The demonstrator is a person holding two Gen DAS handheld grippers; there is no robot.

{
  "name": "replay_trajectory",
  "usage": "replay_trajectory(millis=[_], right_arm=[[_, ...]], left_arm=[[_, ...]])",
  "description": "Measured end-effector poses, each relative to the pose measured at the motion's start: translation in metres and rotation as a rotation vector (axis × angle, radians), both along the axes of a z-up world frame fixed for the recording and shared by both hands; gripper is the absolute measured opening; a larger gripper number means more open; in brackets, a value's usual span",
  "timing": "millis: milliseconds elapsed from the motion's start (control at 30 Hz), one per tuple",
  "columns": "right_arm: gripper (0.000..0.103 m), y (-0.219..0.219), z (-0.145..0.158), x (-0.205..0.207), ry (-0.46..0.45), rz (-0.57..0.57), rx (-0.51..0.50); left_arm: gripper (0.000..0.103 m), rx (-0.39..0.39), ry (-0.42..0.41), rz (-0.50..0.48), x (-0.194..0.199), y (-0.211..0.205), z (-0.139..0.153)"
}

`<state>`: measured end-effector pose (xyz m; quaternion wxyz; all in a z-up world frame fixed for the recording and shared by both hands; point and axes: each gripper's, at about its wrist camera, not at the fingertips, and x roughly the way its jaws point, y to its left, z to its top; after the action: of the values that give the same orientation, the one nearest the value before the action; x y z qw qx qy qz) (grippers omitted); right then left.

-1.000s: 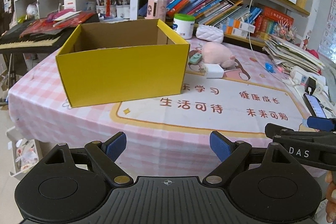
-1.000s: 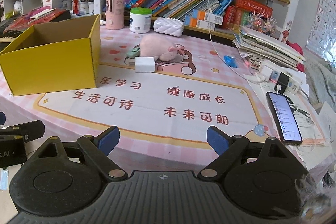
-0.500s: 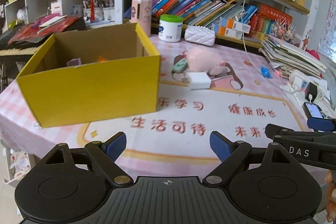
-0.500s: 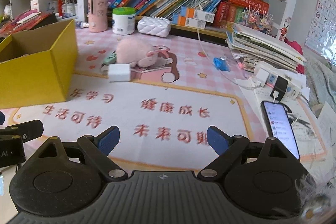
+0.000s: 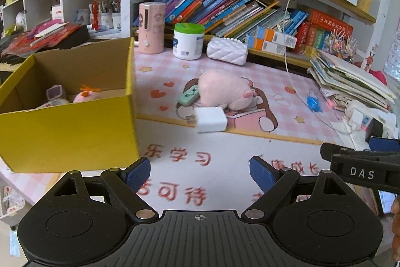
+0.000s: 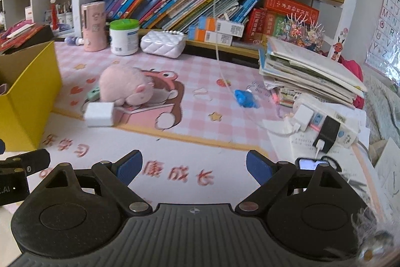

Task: Organize objects
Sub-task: 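Move the left tool toward the white charger while the right tool approaches the blue plastic bag, then close the right tool on the blue plastic bag while the left tool nears the white charger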

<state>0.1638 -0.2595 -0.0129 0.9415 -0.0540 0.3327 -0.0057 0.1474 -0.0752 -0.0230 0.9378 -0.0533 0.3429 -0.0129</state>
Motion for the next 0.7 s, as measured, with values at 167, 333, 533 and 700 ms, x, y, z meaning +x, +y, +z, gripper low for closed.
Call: replay_trajectory(millis=[167,333,533,700], right_arm=[[0.090,-0.030,-0.002,0.028,0.001,-0.019,0.026],[0.090,-0.055,-0.007,0.055,0.013,-0.023,0.052],[0.090,-0.082,-0.017,0.092,0.013,-0.009,0.065],[0.090,-0.108,-0.029,0.134,0.029,-0.011,0.075]], left_arm=[[0.089,0.006,0.006,0.022,0.018,-0.021,-0.002],[0.089,0.020,0.021,0.053,0.034,-0.039,-0.005],[0.089,0.045,0.024,0.088,0.047,-0.053,-0.007],[0.089,0.057,0.028,0.121,0.056,-0.057,-0.006]])
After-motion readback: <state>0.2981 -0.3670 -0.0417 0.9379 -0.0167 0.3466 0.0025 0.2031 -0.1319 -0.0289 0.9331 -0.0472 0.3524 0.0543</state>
